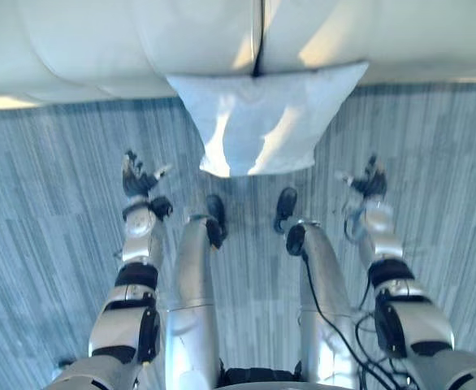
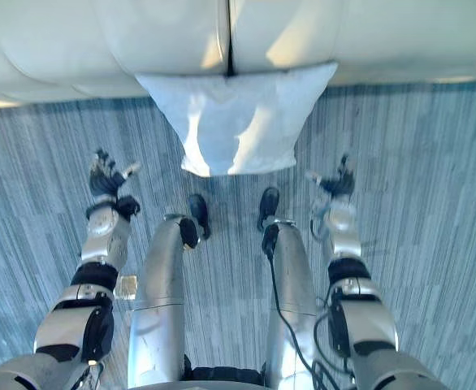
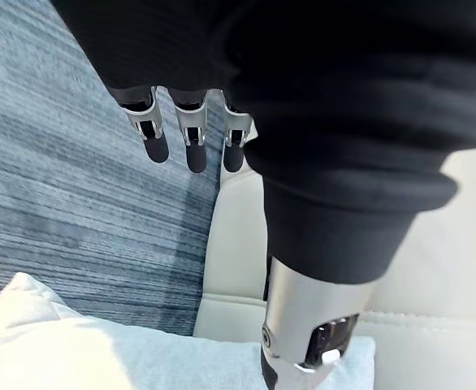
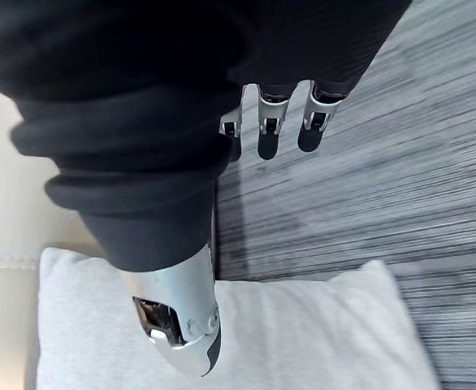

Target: Pick up cushions and gather them together orderly.

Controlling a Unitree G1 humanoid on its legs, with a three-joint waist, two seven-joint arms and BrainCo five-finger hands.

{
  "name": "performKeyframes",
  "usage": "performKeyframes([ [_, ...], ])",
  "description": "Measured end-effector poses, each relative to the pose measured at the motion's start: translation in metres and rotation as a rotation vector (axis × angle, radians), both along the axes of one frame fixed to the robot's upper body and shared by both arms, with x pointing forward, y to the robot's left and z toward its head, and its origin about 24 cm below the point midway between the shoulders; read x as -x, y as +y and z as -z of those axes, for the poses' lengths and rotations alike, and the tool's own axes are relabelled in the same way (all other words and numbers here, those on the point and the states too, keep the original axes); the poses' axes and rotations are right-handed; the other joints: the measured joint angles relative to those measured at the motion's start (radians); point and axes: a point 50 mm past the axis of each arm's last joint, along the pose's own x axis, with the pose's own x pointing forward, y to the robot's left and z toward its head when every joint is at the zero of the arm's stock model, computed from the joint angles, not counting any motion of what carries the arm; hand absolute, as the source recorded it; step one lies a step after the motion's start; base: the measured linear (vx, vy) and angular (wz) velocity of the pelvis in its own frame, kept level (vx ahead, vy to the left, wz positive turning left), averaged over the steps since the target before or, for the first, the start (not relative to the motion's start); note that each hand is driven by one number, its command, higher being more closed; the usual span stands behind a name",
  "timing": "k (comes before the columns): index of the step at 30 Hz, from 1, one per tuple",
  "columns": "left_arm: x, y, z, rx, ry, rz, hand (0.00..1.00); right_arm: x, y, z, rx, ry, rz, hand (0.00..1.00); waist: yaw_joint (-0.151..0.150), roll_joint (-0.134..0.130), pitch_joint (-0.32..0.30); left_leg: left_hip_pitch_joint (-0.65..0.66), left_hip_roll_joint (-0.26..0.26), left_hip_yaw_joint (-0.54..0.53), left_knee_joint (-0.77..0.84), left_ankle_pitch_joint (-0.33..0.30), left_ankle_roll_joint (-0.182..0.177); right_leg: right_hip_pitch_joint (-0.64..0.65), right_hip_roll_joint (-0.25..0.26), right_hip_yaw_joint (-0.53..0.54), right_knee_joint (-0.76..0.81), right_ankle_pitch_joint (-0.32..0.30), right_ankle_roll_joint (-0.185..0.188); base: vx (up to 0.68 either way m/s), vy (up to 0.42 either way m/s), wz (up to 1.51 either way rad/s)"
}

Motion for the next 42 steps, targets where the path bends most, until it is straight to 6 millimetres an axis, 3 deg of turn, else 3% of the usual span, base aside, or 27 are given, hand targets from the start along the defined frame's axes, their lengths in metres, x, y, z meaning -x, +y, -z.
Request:
performKeyframes([
  [1, -0.006, -0.01, -0.023, -0.02, -0.06, 0.026, 0.0, -0.005, 0.012, -0.029, 0.005, -0.073, -0.023, 0.0, -0.001, 0.0, 0.0, -0.053, 0.001, -0.003, 0.027, 0.0, 0.0, -0.056, -0.007, -0.001, 0.039, -0.004, -0.007, -0.13, -0.032, 0.08],
  [5, -0.013, -0.033, -0.063, -0.059, -0.16, 0.085, 0.0, -0.008, 0.035, -0.07, 0.027, -0.174, -0.066, 0.0, 0.0, 0.0, 0.0, -0.121, 0.004, -0.007, 0.043, 0.003, -0.01, -0.123, -0.014, -0.01, 0.059, -0.008, -0.014, -0.1, -0.014, 0.04],
  [6, -0.014, -0.04, -0.075, -0.069, -0.191, 0.101, 1.0, -0.008, 0.043, -0.08, 0.014, -0.199, -0.077, 1.0, -0.001, 0.001, 0.0, -0.135, 0.007, -0.012, 0.044, 0.006, -0.013, -0.132, -0.016, -0.019, 0.059, -0.007, -0.015, -0.1, 0.001, 0.04],
  [11, -0.015, -0.06, -0.108, -0.074, -0.266, 0.113, 1.0, -0.007, 0.058, -0.099, -0.038, -0.243, -0.073, 1.0, -0.006, 0.001, 0.0, -0.163, 0.007, -0.016, 0.056, 0.011, -0.016, -0.163, -0.02, -0.023, 0.088, -0.004, -0.026, -0.02, 0.01, 0.02],
  [18, -0.012, -0.062, -0.114, -0.072, -0.286, 0.099, 1.0, -0.006, 0.063, -0.101, -0.045, -0.255, -0.099, 1.0, -0.012, 0.0, 0.0, -0.158, 0.01, -0.011, 0.075, 0.012, -0.017, -0.165, -0.024, -0.023, 0.115, -0.016, -0.038, -0.05, 0.026, 0.04],
  [20, -0.008, -0.062, -0.118, -0.066, -0.312, 0.091, 1.0, 0.0, 0.069, -0.104, -0.037, -0.293, -0.122, 1.0, -0.027, 0.0, -0.001, -0.151, 0.013, -0.01, 0.077, 0.014, -0.021, -0.158, -0.024, -0.022, 0.116, -0.015, -0.039, -0.06, 0.028, 0.0],
  [23, 0.004, -0.061, -0.115, -0.059, -0.358, 0.09, 1.0, 0.013, 0.077, -0.091, -0.028, -0.337, -0.168, 1.0, -0.031, -0.001, -0.002, -0.09, 0.021, -0.011, 0.074, 0.014, -0.021, -0.1, -0.014, -0.021, 0.11, -0.016, -0.039, -0.05, 0.012, -0.05],
  [27, 0.031, -0.066, -0.089, -0.084, -0.403, 0.088, 1.0, 0.04, 0.081, -0.058, -0.024, -0.381, -0.194, 1.0, -0.03, -0.001, -0.004, 0.119, 0.032, 0.001, -0.004, 0.01, -0.028, 0.099, 0.004, -0.023, 0.037, -0.027, -0.036, -0.05, -0.028, -0.01],
  [29, 0.044, -0.068, -0.059, -0.086, -0.371, 0.084, 1.0, 0.056, 0.08, -0.026, -0.016, -0.356, -0.189, 1.0, -0.031, -0.002, -0.082, 0.181, 0.03, 0.011, -0.066, 0.007, -0.045, 0.159, 0.006, -0.027, -0.019, -0.03, -0.039, -0.04, -0.051, 0.02],
  [31, 0.061, -0.076, -0.028, -0.07, -0.315, 0.109, 1.0, 0.076, 0.078, 0.006, -0.063, -0.305, -0.178, 1.0, -0.03, -0.002, -0.098, 0.347, 0.023, 0.028, -0.145, 0.015, -0.049, 0.315, 0.003, -0.033, -0.083, -0.032, -0.043, 0.08, -0.039, 0.11],
  [33, 0.083, -0.082, 0.012, -0.04, -0.212, 0.125, 1.0, 0.097, 0.077, 0.043, -0.082, -0.219, -0.168, 1.0, -0.034, 0.0, -0.188, 0.483, 0.009, 0.036, -0.248, 0.023, -0.06, 0.446, 0.001, -0.041, -0.169, -0.036, -0.042, 0.15, -0.056, 0.14],
  [37, 0.122, -0.078, 0.054, -0.025, -0.106, 0.129, 1.0, 0.133, 0.078, 0.07, -0.066, -0.174, -0.231, 1.0, -0.032, -0.002, -0.237, 0.759, -0.007, 0.056, -0.417, 0.038, -0.082, 0.713, 0.003, -0.058, -0.313, -0.036, -0.04, 0.23, -0.033, 0.1],
  [39, 0.143, -0.07, 0.078, -0.025, -0.013, 0.113, 1.0, 0.151, 0.084, 0.084, -0.061, -0.133, -0.292, 1.0, -0.032, -0.003, -0.297, 0.885, -0.026, 0.061, -0.522, 0.054, -0.091, 0.83, 0.001, -0.069, -0.392, -0.038, -0.035, 0.28, -0.014, 0.13],
  [42, 0.157, -0.065, 0.096, -0.032, 0.062, 0.113, 1.0, 0.16, 0.086, 0.099, -0.053, -0.075, -0.331, 1.0, -0.031, -0.005, -0.356, 0.99, -0.052, 0.055, -0.65, 0.092, -0.097, 0.931, -0.002, -0.084, -0.49, -0.028, -0.024, 0.2, -0.021, 0.23],
])
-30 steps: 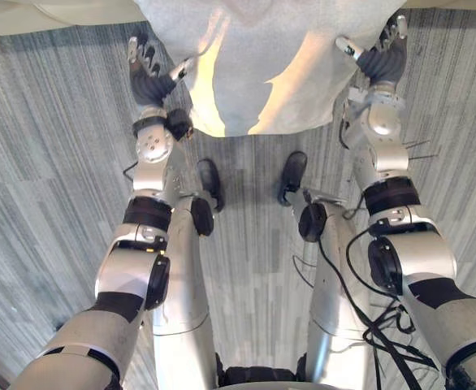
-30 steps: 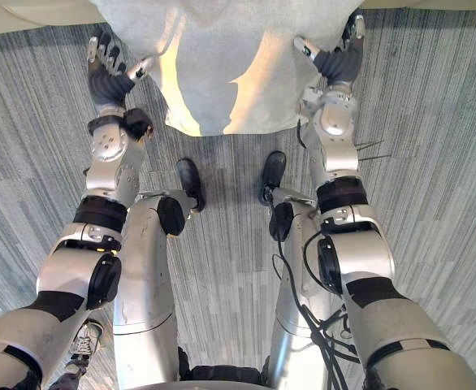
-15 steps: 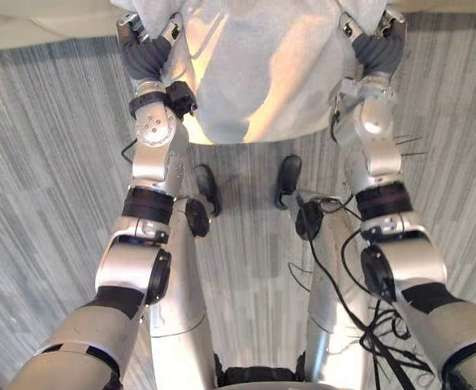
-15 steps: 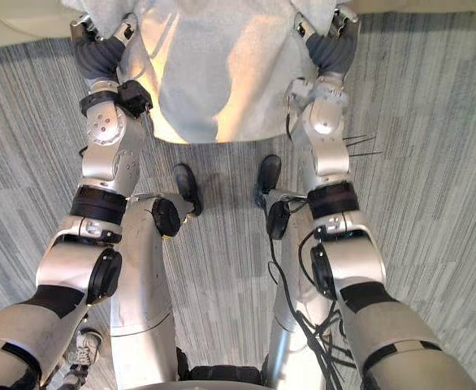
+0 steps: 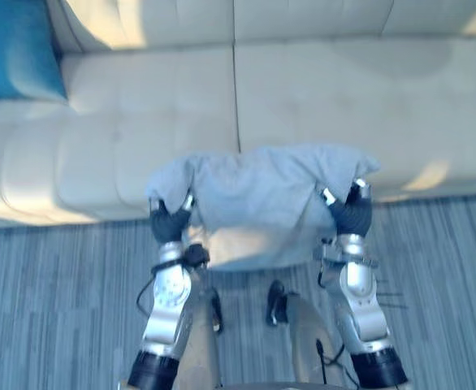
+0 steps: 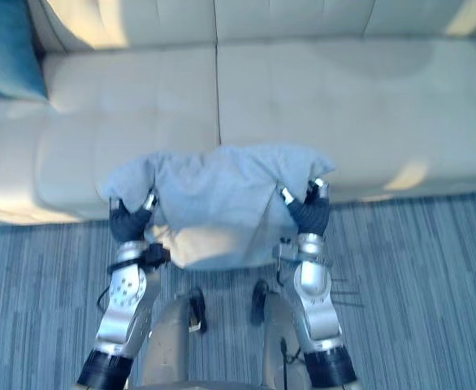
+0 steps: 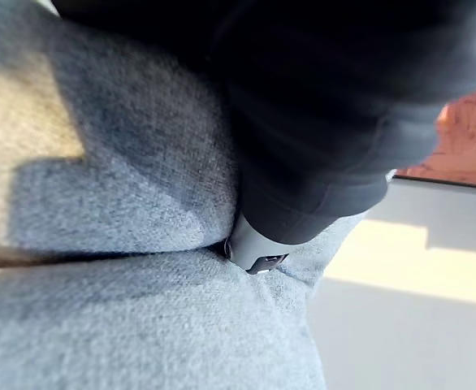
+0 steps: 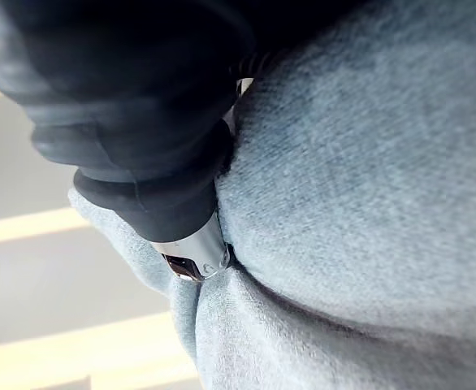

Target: Pick up cushions and gather them together orderly.

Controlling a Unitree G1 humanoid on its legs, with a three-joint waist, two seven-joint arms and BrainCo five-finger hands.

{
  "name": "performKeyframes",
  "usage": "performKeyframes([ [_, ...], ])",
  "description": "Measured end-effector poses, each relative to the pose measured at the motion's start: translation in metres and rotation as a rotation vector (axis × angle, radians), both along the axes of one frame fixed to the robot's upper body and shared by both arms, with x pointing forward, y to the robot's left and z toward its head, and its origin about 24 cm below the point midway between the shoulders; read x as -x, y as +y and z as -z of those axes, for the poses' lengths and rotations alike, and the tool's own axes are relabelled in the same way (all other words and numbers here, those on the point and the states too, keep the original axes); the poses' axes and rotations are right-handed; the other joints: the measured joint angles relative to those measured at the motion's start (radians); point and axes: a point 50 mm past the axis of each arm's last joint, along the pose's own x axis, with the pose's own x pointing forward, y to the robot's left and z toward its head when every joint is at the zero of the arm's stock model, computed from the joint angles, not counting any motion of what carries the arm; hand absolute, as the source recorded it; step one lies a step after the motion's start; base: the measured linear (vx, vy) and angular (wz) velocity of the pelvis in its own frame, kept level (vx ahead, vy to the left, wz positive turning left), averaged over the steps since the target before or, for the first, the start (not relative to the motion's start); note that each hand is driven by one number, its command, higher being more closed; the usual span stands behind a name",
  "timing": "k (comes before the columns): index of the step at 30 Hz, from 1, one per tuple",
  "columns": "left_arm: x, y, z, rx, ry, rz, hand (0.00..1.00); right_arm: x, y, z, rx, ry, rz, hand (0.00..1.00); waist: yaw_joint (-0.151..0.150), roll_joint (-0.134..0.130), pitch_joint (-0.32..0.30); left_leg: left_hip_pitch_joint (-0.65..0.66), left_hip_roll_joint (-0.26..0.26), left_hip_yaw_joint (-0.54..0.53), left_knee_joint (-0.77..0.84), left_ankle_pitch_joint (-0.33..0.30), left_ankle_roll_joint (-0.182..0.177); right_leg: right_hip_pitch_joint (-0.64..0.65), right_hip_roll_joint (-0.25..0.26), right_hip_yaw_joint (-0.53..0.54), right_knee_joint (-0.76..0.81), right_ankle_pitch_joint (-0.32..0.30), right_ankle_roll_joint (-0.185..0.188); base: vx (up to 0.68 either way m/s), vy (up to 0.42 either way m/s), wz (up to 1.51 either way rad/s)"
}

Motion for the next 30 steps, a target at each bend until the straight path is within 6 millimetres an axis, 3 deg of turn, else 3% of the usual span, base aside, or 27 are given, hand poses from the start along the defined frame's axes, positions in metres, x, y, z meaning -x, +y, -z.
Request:
performKeyframes([
  [3, 0.004, 0.001, 0.009, -0.012, 0.036, 0.016, 1.0, -0.001, -0.004, 0.008, 0.05, 0.031, -0.026, 1.0, 0.001, 0.012, -0.024, 0.1, -0.014, -0.008, -0.135, 0.05, -0.002, 0.113, 0.009, -0.027, -0.136, 0.045, 0.005, 0.19, -0.011, 0.19],
  [9, 0.017, 0.003, 0.025, -0.037, 0.108, 0.04, 1.0, -0.005, -0.002, 0.013, 0.116, 0.044, -0.044, 1.0, 0.002, 0.014, -0.073, 0.256, -0.006, 0.058, -0.22, 0.042, 0.012, 0.255, 0.042, 0.027, -0.267, 0.101, 0.012, 0.15, 0.062, -0.29],
  [11, 0.02, 0.003, 0.029, -0.038, 0.124, 0.049, 1.0, -0.013, -0.001, 0.011, 0.144, 0.035, -0.06, 1.0, 0.001, 0.017, -0.075, 0.288, -0.005, 0.088, -0.218, 0.019, 0.025, 0.246, 0.041, 0.054, -0.222, 0.1, 0.013, 0.09, 0.126, -0.57],
  [14, 0.021, 0.002, 0.034, -0.069, 0.157, 0.089, 1.0, -0.02, -0.004, 0.018, 0.177, 0.067, -0.058, 1.0, -0.005, 0.012, -0.072, 0.346, -0.019, 0.116, -0.219, -0.021, 0.037, 0.139, 0.002, 0.073, 0.073, 0.09, 0.03, 0.03, 0.136, -0.23],
  [15, 0.022, 0.003, 0.037, -0.092, 0.175, 0.105, 1.0, -0.021, -0.005, 0.023, 0.183, 0.092, -0.056, 1.0, -0.012, 0.012, -0.069, 0.38, -0.028, 0.113, -0.216, -0.041, 0.049, 0.09, -0.025, 0.071, 0.208, 0.112, 0.026, 0.08, 0.062, 0.11],
  [16, 0.025, 0.005, 0.039, -0.114, 0.191, 0.109, 1.0, -0.021, -0.005, 0.03, 0.198, 0.124, -0.057, 1.0, -0.023, 0.027, -0.066, 0.408, -0.028, 0.108, -0.216, -0.061, 0.057, 0.067, -0.032, 0.062, 0.266, 0.07, 0.029, 0.1, 0.041, 0.11],
  [18, 0.025, 0.005, 0.038, -0.123, 0.186, 0.109, 1.0, -0.021, -0.005, 0.034, 0.225, 0.14, -0.066, 1.0, -0.022, 0.031, -0.071, 0.416, -0.025, 0.099, -0.217, -0.086, 0.061, 0.023, -0.027, 0.059, 0.186, 0.039, 0.043, 0.13, -0.008, 0.1],
  [19, 0.025, 0.005, 0.038, -0.124, 0.185, 0.109, 1.0, -0.021, -0.005, 0.035, 0.229, 0.143, -0.066, 1.0, -0.023, 0.032, -0.07, 0.416, -0.023, 0.095, -0.22, -0.092, 0.057, 0.007, -0.022, 0.06, 0.129, 0.04, 0.044, 0.18, -0.071, 0.2],
  [20, 0.025, 0.006, 0.038, -0.13, 0.186, 0.111, 1.0, -0.021, -0.008, 0.037, 0.245, 0.154, -0.065, 1.0, -0.029, 0.038, -0.068, 0.424, -0.02, 0.076, -0.24, -0.096, 0.042, -0.013, 0.0, 0.075, -0.051, 0.083, 0.055, 0.25, -0.124, 0.37],
  [21, 0.025, 0.005, 0.038, -0.14, 0.188, 0.119, 1.0, -0.02, -0.011, 0.038, 0.254, 0.165, -0.06, 1.0, -0.038, 0.031, -0.071, 0.439, -0.021, 0.061, -0.264, -0.092, 0.022, -0.006, 0.013, 0.094, -0.222, 0.16, 0.056, 0.29, -0.147, 0.5],
  [22, 0.025, 0.004, 0.039, -0.144, 0.19, 0.128, 1.0, -0.019, -0.012, 0.04, 0.255, 0.17, -0.057, 1.0, -0.047, 0.029, -0.072, 0.451, -0.022, 0.05, -0.276, -0.091, 0.001, 0.002, 0.017, 0.107, -0.284, 0.224, 0.062, 0.45, -0.232, 0.69],
  [23, 0.025, -0.004, 0.044, -0.138, 0.208, 0.16, 1.0, -0.017, -0.021, 0.043, 0.282, 0.193, -0.038, 1.0, -0.058, 0.072, -0.071, 0.48, -0.001, 0.01, -0.293, -0.101, -0.028, 0.021, 0.039, 0.107, -0.273, 0.311, 0.038, 0.51, -0.214, 0.56],
  [24, 0.025, -0.01, 0.045, -0.128, 0.215, 0.184, 1.0, -0.015, -0.029, 0.045, 0.284, 0.211, -0.013, 1.0, -0.055, 0.099, -0.075, 0.485, 0.026, -0.015, -0.298, -0.076, -0.068, 0.013, 0.049, 0.082, -0.221, 0.27, 0.017, 0.51, -0.22, 0.48],
  [26, 0.02, -0.018, 0.046, -0.123, 0.211, 0.221, 1.0, -0.013, -0.039, 0.048, 0.283, 0.233, 0.028, 1.0, -0.057, 0.099, -0.075, 0.441, 0.032, -0.083, -0.201, -0.009, -0.096, 0.019, 0.041, 0.052, -0.164, 0.223, -0.009, 0.41, -0.207, 0.43],
  [28, 0.014, -0.025, 0.046, -0.112, 0.206, 0.25, 1.0, -0.009, -0.047, 0.048, 0.282, 0.236, 0.057, 1.0, -0.052, 0.098, -0.074, 0.316, 0.053, -0.1, 0.084, 0.09, -0.104, 0.118, 0.04, 0.027, -0.243, 0.212, -0.02, 0.38, -0.2, 0.42],
  [29, 0.014, -0.026, 0.047, -0.11, 0.207, 0.254, 1.0, -0.009, -0.047, 0.047, 0.282, 0.232, 0.057, 1.0, -0.051, 0.097, -0.073, 0.285, 0.066, -0.096, 0.165, 0.091, -0.101, 0.154, 0.044, 0.023, -0.274, 0.212, -0.02, 0.33, -0.131, 0.22],
  [30, 0.015, -0.027, 0.047, -0.112, 0.207, 0.264, 1.0, -0.007, -0.047, 0.043, 0.279, 0.213, 0.059, 1.0, -0.051, 0.097, -0.073, 0.219, 0.087, -0.056, 0.287, 0.073, -0.076, 0.226, 0.047, 0.012, -0.333, 0.212, -0.02, 0.36, -0.111, 0.15],
])
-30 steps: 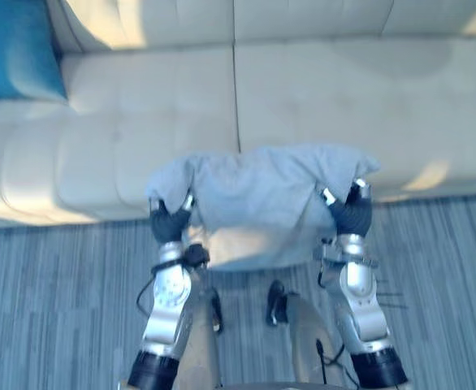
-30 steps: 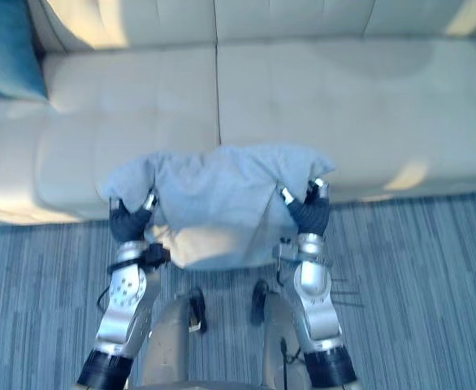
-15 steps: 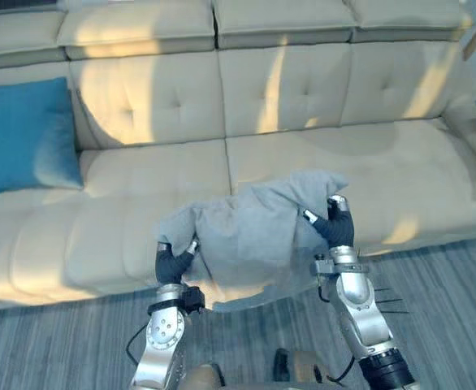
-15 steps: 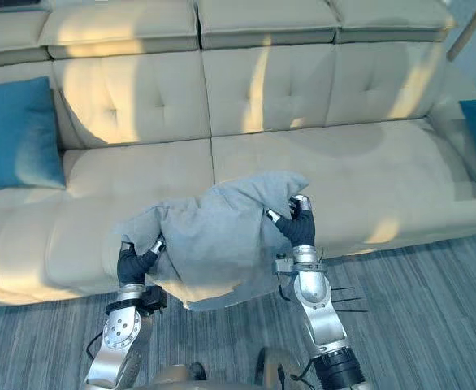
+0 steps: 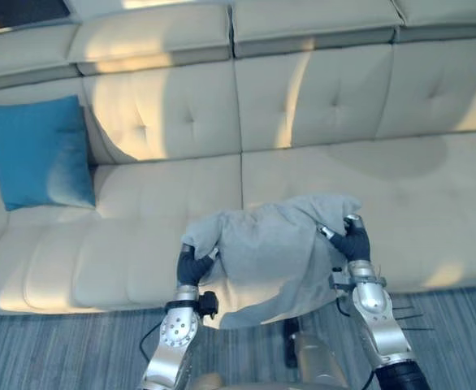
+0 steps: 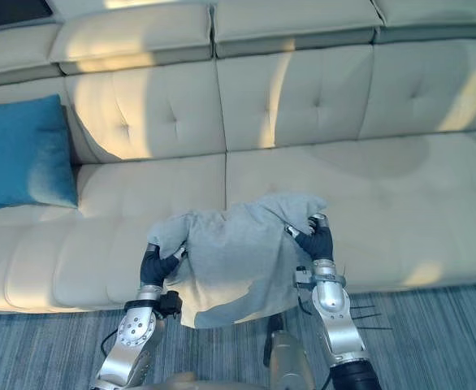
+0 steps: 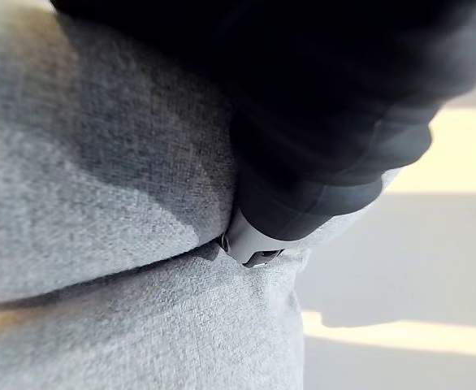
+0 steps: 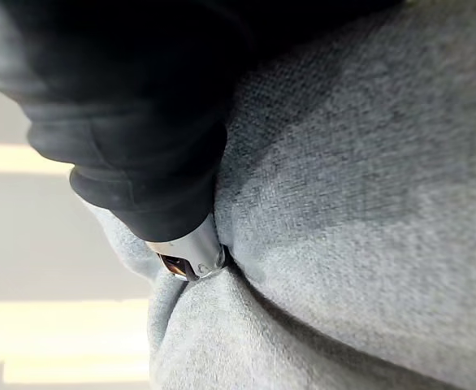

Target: Pick up cushions and gather them together orderly.

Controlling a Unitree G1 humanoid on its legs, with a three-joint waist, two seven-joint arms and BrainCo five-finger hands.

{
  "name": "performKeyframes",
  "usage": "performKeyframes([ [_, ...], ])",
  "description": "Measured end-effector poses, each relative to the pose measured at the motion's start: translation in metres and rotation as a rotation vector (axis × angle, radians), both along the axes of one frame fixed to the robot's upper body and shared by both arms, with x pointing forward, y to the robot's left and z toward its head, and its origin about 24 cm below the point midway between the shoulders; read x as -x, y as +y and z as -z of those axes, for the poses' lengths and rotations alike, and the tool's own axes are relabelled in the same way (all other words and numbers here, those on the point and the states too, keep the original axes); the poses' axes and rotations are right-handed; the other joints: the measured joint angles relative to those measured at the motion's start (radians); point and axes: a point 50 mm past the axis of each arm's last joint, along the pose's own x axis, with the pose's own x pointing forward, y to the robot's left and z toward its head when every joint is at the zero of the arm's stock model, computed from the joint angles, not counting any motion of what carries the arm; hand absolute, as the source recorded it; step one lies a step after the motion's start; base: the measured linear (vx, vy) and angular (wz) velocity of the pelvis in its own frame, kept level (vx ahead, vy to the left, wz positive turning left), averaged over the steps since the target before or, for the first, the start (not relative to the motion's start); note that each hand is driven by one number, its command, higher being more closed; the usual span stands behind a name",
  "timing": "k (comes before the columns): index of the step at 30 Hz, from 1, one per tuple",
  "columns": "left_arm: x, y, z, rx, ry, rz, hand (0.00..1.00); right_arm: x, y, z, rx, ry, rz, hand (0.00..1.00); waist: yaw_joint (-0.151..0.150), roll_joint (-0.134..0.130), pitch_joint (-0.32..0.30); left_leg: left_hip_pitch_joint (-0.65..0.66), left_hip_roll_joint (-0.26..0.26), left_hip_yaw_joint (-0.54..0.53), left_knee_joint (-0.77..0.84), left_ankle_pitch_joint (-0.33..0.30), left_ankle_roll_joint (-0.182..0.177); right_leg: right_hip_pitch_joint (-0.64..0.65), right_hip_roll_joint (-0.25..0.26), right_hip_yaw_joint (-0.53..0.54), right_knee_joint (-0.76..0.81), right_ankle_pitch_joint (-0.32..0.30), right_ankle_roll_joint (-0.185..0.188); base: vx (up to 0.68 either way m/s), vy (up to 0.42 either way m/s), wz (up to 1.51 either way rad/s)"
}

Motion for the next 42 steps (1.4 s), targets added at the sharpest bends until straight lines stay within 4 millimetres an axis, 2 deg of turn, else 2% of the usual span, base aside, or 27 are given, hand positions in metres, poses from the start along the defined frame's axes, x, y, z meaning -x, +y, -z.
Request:
performKeyframes([
  [1, 0.0, -0.001, 0.0, -0.001, -0.002, 0.014, 1.0, 0.001, 0.0, -0.006, -0.002, -0.03, -0.001, 1.0, 0.004, -0.002, 0.0, -0.053, 0.009, 0.045, 0.017, -0.021, 0.035, 0.05, -0.002, -0.004, -0.044, 0.0, 0.0, 0.27, -0.059, 0.1],
  [3, 0.0, -0.001, -0.001, 0.0, -0.004, 0.019, 1.0, 0.0, 0.001, -0.011, -0.003, -0.056, -0.003, 1.0, 0.016, 0.001, -0.002, -0.102, 0.007, 0.066, -0.042, -0.041, 0.059, 0.075, -0.002, 0.0, -0.082, 0.0, 0.001, 0.2, 0.008, -0.1],
  [5, 0.0, -0.004, -0.001, 0.001, -0.004, 0.03, 1.0, 0.0, -0.002, -0.011, -0.002, -0.056, 0.006, 1.0, 0.027, 0.001, -0.002, -0.133, -0.011, 0.059, -0.187, -0.042, 0.063, 0.085, -0.003, 0.006, -0.1, 0.006, 0.009, 0.16, 0.102, -0.21],
  [6, 0.0, -0.006, -0.001, 0.006, -0.004, 0.034, 1.0, 0.0, -0.004, -0.009, 0.001, -0.046, 0.013, 1.0, 0.029, 0.006, -0.005, -0.129, -0.03, 0.053, -0.357, 0.014, 0.049, 0.087, 0.002, 0.013, -0.107, 0.013, 0.02, 0.13, 0.157, -0.31],
  [7, 0.0, -0.006, -0.001, 0.008, -0.004, 0.034, 1.0, 0.0, -0.004, -0.007, 0.001, -0.037, 0.017, 1.0, 0.034, 0.021, -0.014, -0.126, -0.031, 0.046, -0.463, 0.103, 0.057, 0.087, 0.023, 0.03, -0.115, 0.01, 0.043, 0.13, 0.185, -0.32],
  [8, -0.001, -0.005, -0.001, -0.001, -0.004, 0.036, 1.0, 0.0, -0.003, -0.004, -0.009, -0.027, 0.021, 1.0, 0.034, 0.013, -0.016, -0.116, -0.033, 0.049, -0.477, 0.087, 0.06, 0.089, 0.023, 0.039, -0.118, 0.009, 0.051, 0.13, 0.195, -0.17],
  [9, -0.002, -0.001, 0.0, -0.028, 0.002, 0.044, 1.0, 0.0, 0.0, 0.002, -0.029, -0.003, 0.033, 1.0, 0.027, -0.015, -0.018, -0.089, -0.064, 0.061, -0.52, 0.106, 0.072, 0.089, 0.002, 0.063, -0.128, 0.023, 0.071, 0.13, 0.208, -0.04],
  [10, -0.002, 0.001, 0.001, -0.045, 0.005, 0.048, 1.0, 0.0, 0.001, 0.003, -0.02, 0.005, 0.038, 1.0, 0.026, -0.027, -0.018, -0.064, -0.082, 0.079, -0.551, 0.114, 0.082, 0.096, -0.018, 0.086, -0.134, 0.025, 0.074, 0.11, 0.196, -0.04],
  [13, -0.004, 0.003, -0.005, -0.052, -0.022, 0.043, 1.0, -0.004, 0.005, -0.001, -0.018, -0.014, 0.036, 1.0, 0.033, -0.032, -0.02, -0.031, -0.124, 0.122, -0.605, 0.129, 0.105, 0.094, -0.053, 0.161, -0.156, 0.044, 0.102, 0.02, 0.152, -0.22],
  [16, -0.013, 0.004, -0.014, -0.085, -0.068, 0.034, 1.0, -0.012, 0.009, -0.009, 0.002, -0.048, 0.043, 1.0, 0.037, -0.034, -0.021, -0.025, -0.138, 0.143, -0.627, 0.135, 0.114, 0.09, -0.064, 0.201, -0.182, 0.053, 0.107, -0.03, 0.072, -0.23],
  [19, -0.031, 0.012, -0.035, -0.162, -0.167, -0.014, 1.0, -0.033, 0.021, -0.03, 0.021, -0.133, 0.03, 1.0, 0.038, -0.04, -0.017, -0.034, -0.142, 0.169, -0.65, 0.151, 0.111, 0.059, -0.063, 0.235, -0.194, 0.065, 0.114, -0.09, 0.019, -0.28],
  [21, -0.061, 0.02, -0.076, -0.238, -0.343, -0.095, 1.0, -0.064, 0.035, -0.07, 0.018, -0.265, 0.032, 1.0, 0.041, -0.049, 0.01, -0.108, -0.13, 0.176, -0.639, 0.174, 0.112, -0.017, -0.048, 0.248, -0.198, 0.105, 0.107, -0.17, -0.008, -0.24],
  [22, -0.069, 0.021, -0.089, -0.254, -0.392, -0.117, 1.0, -0.071, 0.038, -0.082, 0.02, -0.302, 0.037, 1.0, 0.044, -0.052, 0.011, -0.142, -0.126, 0.176, -0.636, 0.181, 0.111, -0.049, -0.044, 0.249, -0.198, 0.117, 0.106, -0.22, -0.057, -0.09],
  [23, -0.086, 0.026, -0.117, -0.282, -0.495, -0.184, 1.0, -0.087, 0.047, -0.11, 0.028, -0.385, 0.047, 1.0, 0.047, -0.061, 0.03, -0.193, -0.122, 0.176, -0.643, 0.208, 0.112, -0.098, -0.039, 0.254, -0.208, 0.143, 0.107, -0.19, -0.062, -0.01],
  [25, -0.106, 0.037, -0.154, -0.306, -0.601, -0.298, 1.0, -0.101, 0.059, -0.148, 0.024, -0.483, 0.044, 1.0, 0.054, -0.066, 0.09, -0.211, -0.12, 0.172, -0.67, 0.241, 0.109, -0.119, -0.033, 0.252, -0.222, 0.17, 0.103, -0.22, -0.069, 0.07],
  [29, -0.124, 0.046, -0.202, -0.338, -0.729, -0.414, 1.0, -0.109, 0.066, -0.182, 0.033, -0.577, 0.072, 1.0, 0.064, -0.072, 0.116, -0.254, -0.119, 0.162, -0.711, 0.289, 0.108, -0.175, -0.026, 0.24, -0.222, 0.189, 0.095, -0.1, -0.05, 0.1],
  [30, -0.134, 0.048, -0.23, -0.342, -0.787, -0.461, 1.0, -0.113, 0.067, -0.201, 0.022, -0.619, 0.099, 1.0, 0.069, -0.072, 0.141, -0.27, -0.122, 0.153, -0.739, 0.316, 0.108, -0.198, -0.024, 0.234, -0.222, 0.196, 0.095, -0.1, -0.045, 0.13],
  [31, -0.137, 0.047, -0.241, -0.34, -0.806, -0.476, 1.0, -0.115, 0.065, -0.209, 0.021, -0.635, 0.114, 1.0, 0.071, -0.072, 0.153, -0.272, -0.124, 0.15, -0.755, 0.328, 0.107, -0.206, -0.024, 0.231, -0.223, 0.2, 0.094, -0.1, -0.036, 0.19],
  [32, -0.143, 0.047, -0.265, -0.335, -0.846, -0.504, 1.0, -0.12, 0.066, -0.227, 0.019, -0.665, 0.146, 1.0, 0.073, -0.072, 0.184, -0.275, -0.128, 0.142, -0.79, 0.356, 0.107, -0.217, -0.024, 0.222, -0.23, 0.21, 0.092, -0.1, -0.027, 0.16],
  [34, -0.15, 0.046, -0.296, -0.327, -0.884, -0.535, 1.0, -0.124, 0.064, -0.253, 0.018, -0.707, 0.179, 1.0, 0.071, -0.071, 0.22, -0.29, -0.131, 0.135, -0.844, 0.399, 0.11, -0.247, -0.021, 0.211, -0.237, 0.22, 0.092, -0.1, -0.021, 0.15],
  [35, -0.152, 0.047, -0.303, -0.327, -0.887, -0.544, 1.0, -0.125, 0.064, -0.26, 0.021, -0.719, 0.187, 1.0, 0.071, -0.071, 0.23, -0.293, -0.132, 0.132, -0.859, 0.408, 0.107, -0.256, -0.02, 0.21, -0.237, 0.223, 0.092, -0.09, -0.015, 0.1],
  [36, -0.156, 0.051, -0.321, -0.307, -0.889, -0.563, 1.0, -0.126, 0.065, -0.281, 0.028, -0.752, 0.194, 1.0, 0.063, -0.07, 0.264, -0.3, -0.135, 0.125, -0.895, 0.448, 0.114, -0.275, -0.021, 0.2, -0.237, 0.232, 0.091, -0.07, -0.01, 0.1],
  [38, -0.159, 0.054, -0.337, -0.285, -0.884, -0.58, 1.0, -0.127, 0.068, -0.299, 0.026, -0.766, 0.199, 1.0, 0.043, -0.071, 0.289, -0.322, -0.135, 0.11, -0.913, 0.468, 0.115, -0.296, -0.022, 0.183, -0.237, 0.233, 0.09, -0.06, -0.006, 0.19],
  [39, -0.16, 0.053, -0.348, -0.254, -0.884, -0.576, 1.0, -0.127, 0.066, -0.312, 0.018, -0.781, 0.216, 1.0, 0.043, -0.074, 0.308, -0.345, -0.135, 0.106, -0.913, 0.474, 0.115, -0.317, -0.022, 0.177, -0.236, 0.237, 0.09, -0.05, -0.004, 0.15],
  [40, -0.16, 0.052, -0.352, -0.239, -0.887, -0.571, 0.0, -0.125, 0.066, -0.321, 0.012, -0.794, 0.226, 1.0, 0.044, -0.073, 0.324, -0.355, -0.136, 0.107, -0.913, 0.474, 0.115, -0.329, -0.021, 0.178, -0.236, 0.238, 0.09, -0.04, -0.003, 0.04],
  [41, -0.16, 0.052, -0.353, -0.237, -0.888, -0.571, 0.0, -0.125, 0.066, -0.323, 0.009, -0.798, 0.231, 0.0, 0.043, -0.073, 0.328, -0.362, -0.137, 0.107, -0.913, 0.474, 0.115, -0.336, -0.02, 0.178, -0.237, 0.238, 0.091, 0.0, 0.0, 0.0],
  [42, -0.16, 0.053, -0.353, -0.22, -0.881, -0.571, 0.0, -0.126, 0.065, -0.325, 0.009, -0.793, 0.245, 0.0, 0.043, -0.074, 0.339, -0.373, -0.138, 0.107, -0.913, 0.474, 0.115, -0.346, -0.021, 0.178, -0.237, 0.238, 0.091, 0.0, 0.0, 0.0],
])
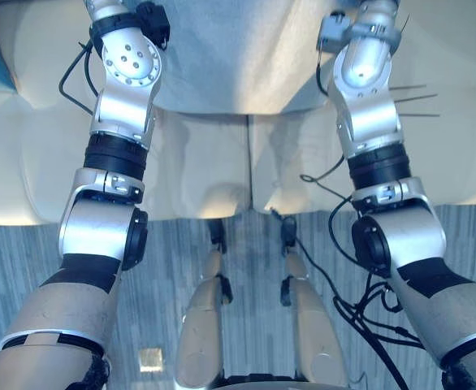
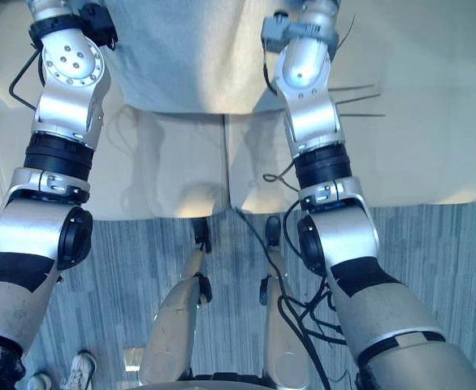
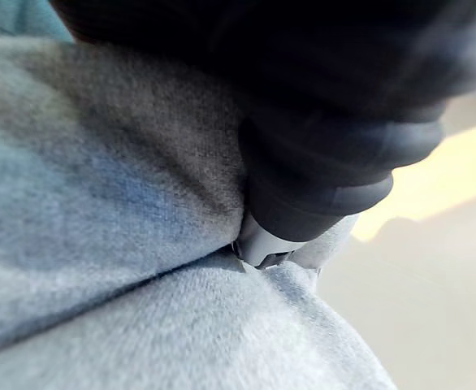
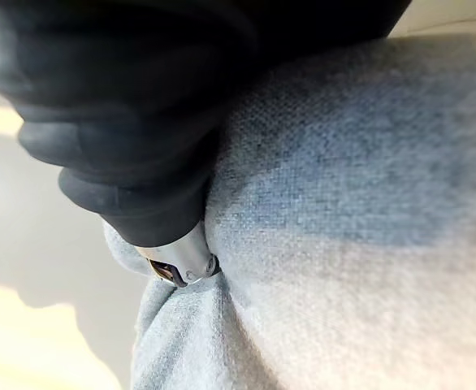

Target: Pick up cushions and gather them together orderly.

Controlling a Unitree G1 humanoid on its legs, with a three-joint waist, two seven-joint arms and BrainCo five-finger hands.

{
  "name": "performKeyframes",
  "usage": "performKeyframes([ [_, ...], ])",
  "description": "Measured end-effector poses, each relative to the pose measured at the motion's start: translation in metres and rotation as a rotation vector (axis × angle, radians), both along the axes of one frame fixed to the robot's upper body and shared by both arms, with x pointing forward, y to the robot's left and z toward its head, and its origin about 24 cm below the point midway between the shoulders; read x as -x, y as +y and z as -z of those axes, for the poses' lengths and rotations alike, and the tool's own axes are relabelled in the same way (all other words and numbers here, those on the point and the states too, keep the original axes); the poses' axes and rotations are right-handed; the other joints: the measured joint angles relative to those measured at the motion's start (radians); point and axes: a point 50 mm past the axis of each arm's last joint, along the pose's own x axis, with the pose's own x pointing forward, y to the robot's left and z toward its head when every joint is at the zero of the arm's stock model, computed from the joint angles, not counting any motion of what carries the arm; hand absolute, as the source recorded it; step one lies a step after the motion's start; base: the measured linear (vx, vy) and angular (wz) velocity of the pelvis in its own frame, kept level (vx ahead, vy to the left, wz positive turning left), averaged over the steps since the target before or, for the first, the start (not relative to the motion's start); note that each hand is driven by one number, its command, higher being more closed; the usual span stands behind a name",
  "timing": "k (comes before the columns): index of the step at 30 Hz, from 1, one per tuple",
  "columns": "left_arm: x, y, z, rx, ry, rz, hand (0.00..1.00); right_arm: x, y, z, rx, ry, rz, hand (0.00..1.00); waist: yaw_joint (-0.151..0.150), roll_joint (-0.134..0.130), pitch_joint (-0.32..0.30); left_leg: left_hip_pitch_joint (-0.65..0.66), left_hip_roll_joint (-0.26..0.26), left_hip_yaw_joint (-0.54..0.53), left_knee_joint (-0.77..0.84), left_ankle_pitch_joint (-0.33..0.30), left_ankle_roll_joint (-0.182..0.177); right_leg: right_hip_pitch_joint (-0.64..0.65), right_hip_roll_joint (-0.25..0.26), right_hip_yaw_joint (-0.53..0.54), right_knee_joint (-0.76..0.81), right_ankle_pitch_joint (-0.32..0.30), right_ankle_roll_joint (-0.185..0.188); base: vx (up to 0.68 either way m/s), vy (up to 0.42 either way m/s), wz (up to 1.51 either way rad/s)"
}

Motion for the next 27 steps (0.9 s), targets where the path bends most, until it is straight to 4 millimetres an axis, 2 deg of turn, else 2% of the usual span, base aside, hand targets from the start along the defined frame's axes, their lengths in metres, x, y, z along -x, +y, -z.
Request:
performKeyframes([
  [2, -0.001, 0.0, -0.004, 0.008, 0.003, 0.003, 0.0, 0.0, -0.005, -0.005, -0.002, -0.004, 0.025, 0.0, 0.001, 0.0, 0.0, -0.028, 0.0, -0.002, 0.0, 0.0, 0.0, -0.025, 0.0, -0.003, 0.0, 0.0, 0.0, 0.0, 0.015, 0.03],
  [4, 0.005, 0.0, -0.023, 0.047, -0.052, 0.032, 0.0, 0.005, -0.011, -0.022, -0.004, -0.046, 0.048, 0.0, -0.001, 0.0, 0.0, -0.071, 0.001, -0.009, 0.0, 0.006, -0.008, -0.067, 0.0, -0.009, 0.001, 0.003, -0.001, 0.01, 0.05, 0.05],
  [6, 0.008, 0.0, -0.029, 0.075, -0.074, 0.053, 0.0, 0.008, -0.016, -0.03, -0.012, -0.068, 0.066, 0.0, -0.001, 0.0, 0.0, -0.086, 0.002, -0.009, 0.0, 0.007, -0.009, -0.081, 0.001, -0.009, 0.001, 0.004, -0.001, 0.01, 0.054, 0.0],
  [12, 0.008, 0.009, -0.03, 0.145, -0.079, 0.103, 0.0, 0.009, -0.038, -0.035, -0.003, -0.063, 0.124, 0.0, 0.002, 0.0, 0.0, -0.101, 0.011, -0.006, 0.0, 0.007, -0.009, -0.096, 0.004, -0.012, 0.001, 0.004, -0.001, 0.02, 0.079, -0.02],
  [15, 0.01, 0.023, -0.03, 0.135, -0.074, 0.097, 0.0, 0.014, -0.065, -0.04, -0.029, -0.068, 0.129, 0.0, 0.003, 0.0, 0.0, -0.103, 0.012, 0.001, 0.0, 0.007, -0.009, -0.099, 0.004, -0.014, 0.002, 0.004, -0.001, 0.0, 0.083, -0.01],
  [18, 0.02, 0.048, -0.022, 0.152, -0.102, 0.066, 0.0, 0.033, -0.097, -0.042, -0.058, -0.14, 0.154, 0.0, 0.001, 0.0, 0.0, -0.101, 0.014, 0.002, 0.0, 0.007, -0.009, -0.098, 0.004, -0.016, 0.007, 0.004, -0.001, -0.01, 0.071, -0.01],
  [20, 0.024, 0.068, -0.006, 0.181, -0.098, 0.03, 0.0, 0.044, -0.113, -0.033, -0.048, -0.173, 0.172, 0.0, 0.004, 0.0, 0.0, -0.087, 0.02, 0.009, 0.0, 0.006, -0.01, -0.089, 0.006, -0.01, 0.011, 0.003, -0.001, -0.02, 0.053, -0.05],
  [21, 0.027, 0.081, 0.009, 0.185, -0.075, 0.001, 0.0, 0.047, -0.119, -0.021, -0.017, -0.165, 0.171, 0.0, 0.002, -0.001, 0.0, -0.07, 0.024, 0.012, 0.0, 0.005, -0.011, -0.076, 0.01, -0.006, 0.016, 0.003, -0.001, -0.02, 0.029, -0.08],
  [22, 0.027, 0.085, 0.019, 0.189, -0.058, -0.002, 0.0, 0.047, -0.121, -0.013, 0.0, -0.152, 0.162, 0.0, 0.004, -0.001, 0.0, -0.06, 0.028, 0.014, 0.0, 0.002, -0.014, -0.071, 0.013, -0.004, 0.024, 0.002, -0.002, -0.03, 0.025, -0.05],
  [24, 0.031, 0.094, 0.066, 0.154, 0.032, 0.013, 0.0, 0.046, -0.123, 0.034, 0.086, -0.051, 0.102, 0.0, 0.006, -0.002, -0.003, -0.008, 0.032, 0.013, 0.0, -0.009, -0.027, -0.029, 0.017, -0.004, 0.052, -0.037, -0.011, 0.0, 0.0, 0.0],
  [25, 0.034, 0.095, 0.083, 0.138, 0.068, 0.024, 0.0, 0.046, -0.123, 0.052, 0.117, -0.004, 0.077, 0.0, 0.007, -0.003, -0.004, 0.009, 0.033, 0.014, 0.0, -0.015, -0.031, -0.018, 0.018, -0.004, 0.061, -0.047, -0.012, 0.0, 0.0, 0.0],
  [27, 0.044, 0.092, 0.151, 0.132, 0.227, 0.085, 0.0, 0.048, -0.127, 0.12, 0.192, 0.193, 0.013, 0.0, 0.01, -0.004, -0.005, 0.069, 0.037, 0.013, 0.0, -0.033, -0.038, 0.038, 0.024, -0.005, 0.076, -0.074, -0.015, 0.01, -0.016, 0.03],
])
